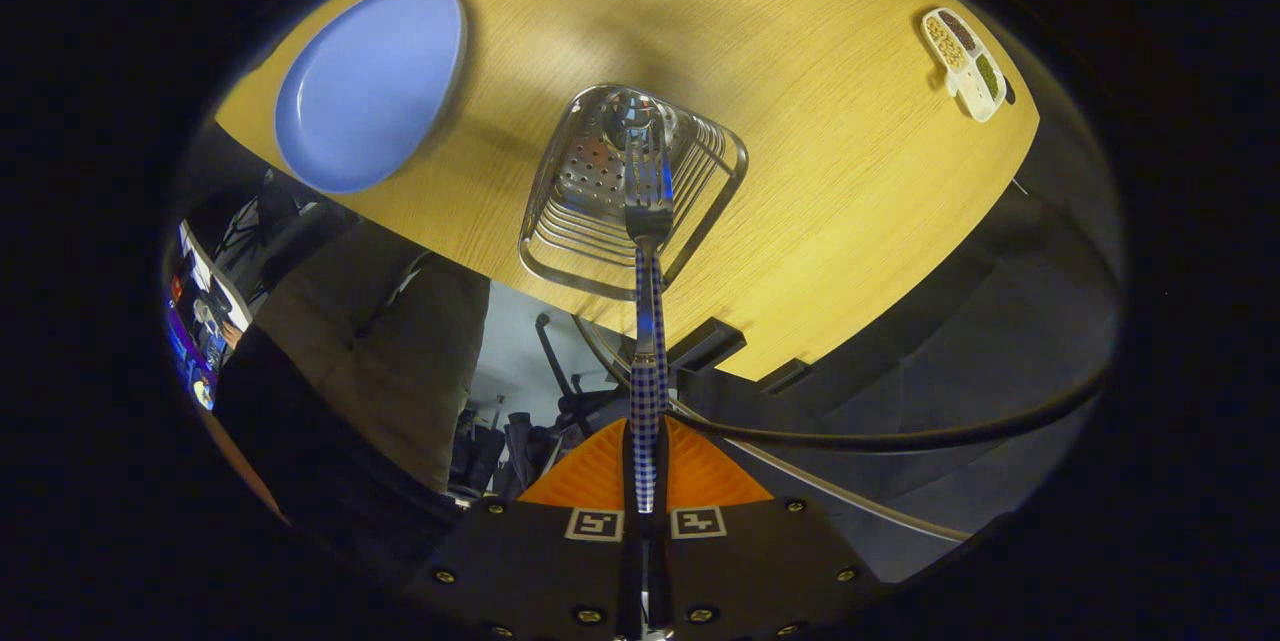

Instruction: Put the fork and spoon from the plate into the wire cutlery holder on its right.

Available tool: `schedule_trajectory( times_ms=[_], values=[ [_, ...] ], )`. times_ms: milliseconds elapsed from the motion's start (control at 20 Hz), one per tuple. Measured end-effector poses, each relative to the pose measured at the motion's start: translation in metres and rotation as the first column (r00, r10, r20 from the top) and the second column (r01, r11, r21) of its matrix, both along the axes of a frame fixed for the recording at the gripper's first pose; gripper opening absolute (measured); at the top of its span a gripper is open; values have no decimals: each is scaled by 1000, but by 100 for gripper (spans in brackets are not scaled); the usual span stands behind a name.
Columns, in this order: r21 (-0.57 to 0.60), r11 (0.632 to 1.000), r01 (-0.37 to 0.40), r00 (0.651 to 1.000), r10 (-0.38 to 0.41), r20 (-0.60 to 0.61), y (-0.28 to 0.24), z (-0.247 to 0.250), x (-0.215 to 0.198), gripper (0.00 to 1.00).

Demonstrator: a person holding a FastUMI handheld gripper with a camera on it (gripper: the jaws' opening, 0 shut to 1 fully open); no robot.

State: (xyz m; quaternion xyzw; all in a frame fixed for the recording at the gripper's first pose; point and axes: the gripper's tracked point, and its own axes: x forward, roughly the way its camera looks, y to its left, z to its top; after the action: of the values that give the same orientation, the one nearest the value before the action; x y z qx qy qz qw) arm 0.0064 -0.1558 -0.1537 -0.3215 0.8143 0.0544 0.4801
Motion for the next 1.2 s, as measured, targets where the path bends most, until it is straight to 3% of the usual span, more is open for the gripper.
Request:
schedule_trajectory(
  times_ms=[650, 850, 900, 950, 1050, 1150, 1200],
  values=[
    [-60, 998, 16, 989, -24, -149, 19, -16, 28, 3],
    [-31, 999, 22, 992, -26, -125, 26, -20, 32, 13],
    [-25, 999, 31, 992, -34, -120, 29, -19, 33, 30],
    [-16, 999, 39, 993, -41, -111, 29, -17, 31, 31],
    [-2, 998, 58, 994, -58, -93, 27, -12, 29, 48],
    [25, 996, 82, 994, -80, -69, 27, -8, 25, 55],
    [40, 995, 88, 995, -86, -48, 25, -8, 21, 77]
  ],
)
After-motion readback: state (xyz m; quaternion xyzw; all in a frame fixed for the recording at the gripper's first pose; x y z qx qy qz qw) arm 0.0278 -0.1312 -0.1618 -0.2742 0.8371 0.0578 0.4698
